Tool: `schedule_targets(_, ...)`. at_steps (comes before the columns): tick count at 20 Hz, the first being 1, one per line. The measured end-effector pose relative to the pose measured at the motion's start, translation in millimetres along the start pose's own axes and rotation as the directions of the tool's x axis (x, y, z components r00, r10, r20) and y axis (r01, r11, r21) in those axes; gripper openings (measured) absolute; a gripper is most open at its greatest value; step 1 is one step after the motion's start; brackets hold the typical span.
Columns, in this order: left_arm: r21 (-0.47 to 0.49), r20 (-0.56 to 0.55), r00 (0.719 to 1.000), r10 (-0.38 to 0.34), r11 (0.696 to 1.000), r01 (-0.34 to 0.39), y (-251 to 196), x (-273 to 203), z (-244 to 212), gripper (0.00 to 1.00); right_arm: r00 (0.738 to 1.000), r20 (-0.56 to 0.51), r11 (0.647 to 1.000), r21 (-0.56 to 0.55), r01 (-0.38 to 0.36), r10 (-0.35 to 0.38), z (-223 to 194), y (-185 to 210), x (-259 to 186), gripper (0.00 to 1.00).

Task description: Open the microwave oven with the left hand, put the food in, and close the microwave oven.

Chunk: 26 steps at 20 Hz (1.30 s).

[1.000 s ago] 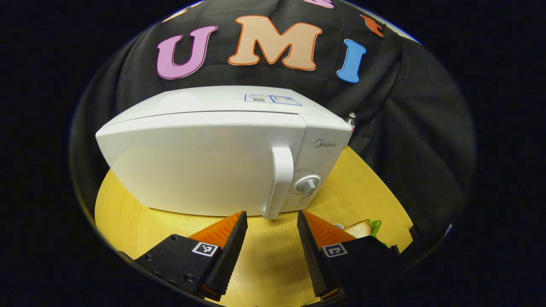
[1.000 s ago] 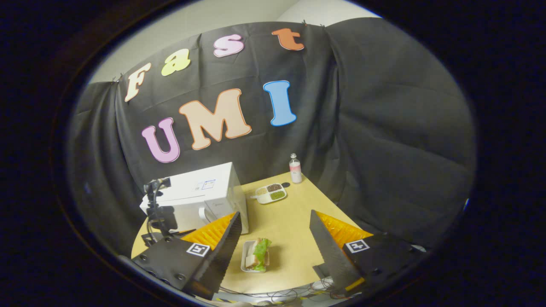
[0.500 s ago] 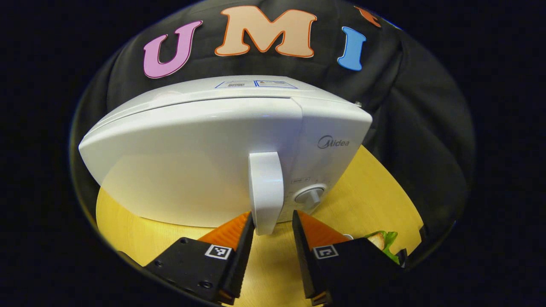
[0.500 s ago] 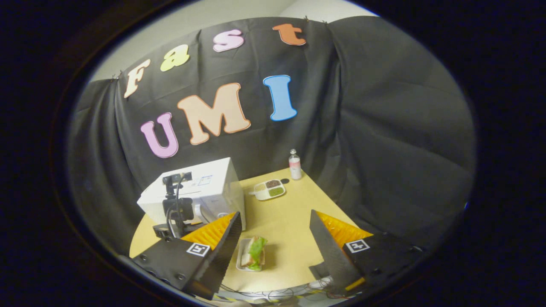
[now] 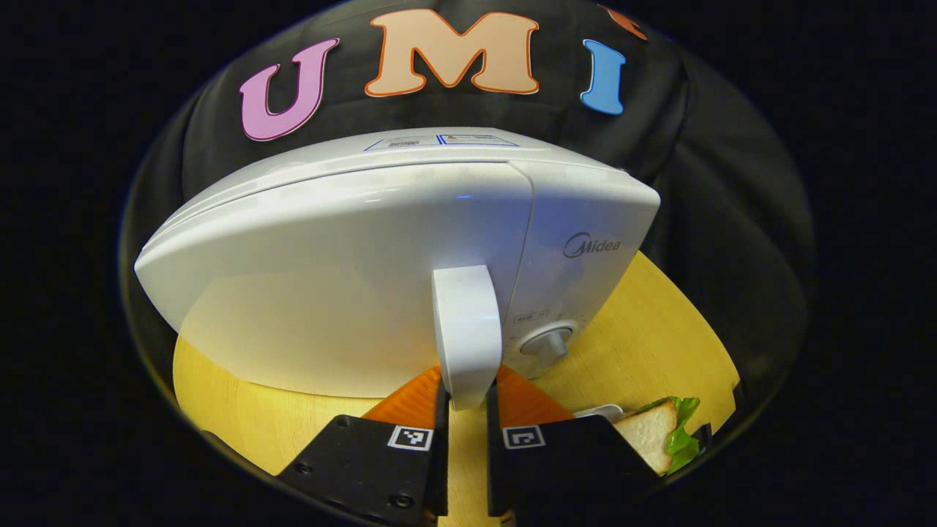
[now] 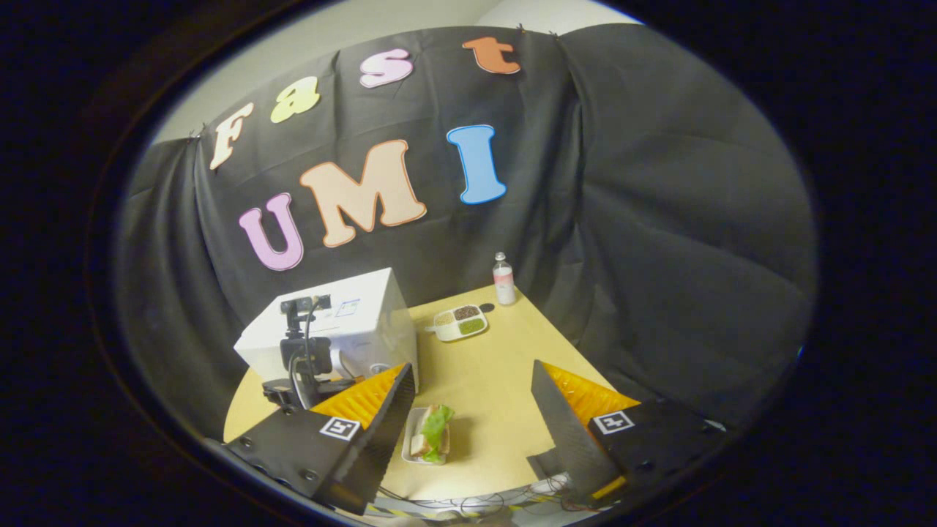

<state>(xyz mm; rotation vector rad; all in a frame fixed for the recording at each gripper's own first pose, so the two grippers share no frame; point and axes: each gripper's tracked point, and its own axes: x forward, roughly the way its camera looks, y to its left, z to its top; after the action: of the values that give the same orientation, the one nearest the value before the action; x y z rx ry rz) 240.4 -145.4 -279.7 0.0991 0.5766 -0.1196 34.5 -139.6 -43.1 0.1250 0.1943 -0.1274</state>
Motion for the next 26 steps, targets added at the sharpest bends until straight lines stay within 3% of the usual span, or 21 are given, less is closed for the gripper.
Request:
schedule_targets(3, 0.005, -0.012, 1.000, 0.001, 1.000, -0.001, 0, -2, -2, 0.20, 1.000, -0.001, 1.000, -0.010, -0.017, 0.017, -2, 7, -2, 0.99)
schedule_targets(11, -0.028, -0.015, 1.000, -0.020, 0.999, 0.019, -1, -4, -3, 0.07, 1.000, -0.015, 0.999, -0.024, -0.027, 0.027, -12, 17, -9, 0.99)
schedule_targets(15, -0.064, -0.002, 1.000, 0.005, 0.998, -0.006, 0, -5, -3, 0.04, 1.000, -0.016, 0.999, -0.040, -0.017, 0.017, -14, 17, -10, 0.99)
schedule_targets(16, -0.083, -0.029, 1.000, 0.008, 0.997, -0.011, -1, -11, -10, 0.04, 1.000, -0.020, 0.999, -0.042, -0.017, 0.016, -17, 16, -11, 0.91)
schedule_targets(18, -0.069, -0.016, 1.000, -0.014, 0.998, 0.013, -3, -33, -26, 0.04, 0.999, -0.030, 0.999, -0.041, -0.016, 0.015, -21, 16, -9, 0.91)
schedule_targets(19, -0.051, -0.009, 0.999, -0.031, 0.998, 0.030, -3, -45, -35, 0.04, 0.999, -0.036, 0.999, -0.041, -0.018, 0.016, -23, 17, -7, 0.99)
schedule_targets(20, -0.048, -0.012, 0.999, -0.044, 0.998, 0.043, -3, -55, -44, 0.04, 0.999, -0.043, 0.999, -0.042, -0.023, 0.021, -25, 18, -5, 0.99)
schedule_targets(21, -0.040, -0.020, 0.998, -0.055, 0.998, 0.055, -1, -65, -52, 0.04, 0.999, -0.045, 0.999, -0.046, -0.029, 0.027, -25, 19, -4, 0.91)
schedule_targets(23, -0.034, -0.035, 0.997, -0.064, 0.997, 0.063, 2, -80, -63, 0.05, 0.998, -0.045, 0.998, -0.059, -0.035, 0.032, -26, 20, 0, 0.91)
schedule_targets(24, -0.028, -0.031, 0.998, -0.062, 0.998, 0.061, 4, -85, -67, 0.06, 0.998, -0.052, 0.997, -0.060, -0.040, 0.037, -28, 22, 2, 0.99)
schedule_targets(26, -0.014, -0.037, 0.998, -0.054, 0.998, 0.053, 7, -95, -75, 0.09, 0.997, -0.060, 0.997, -0.059, -0.054, 0.050, -31, 27, 3, 0.99)
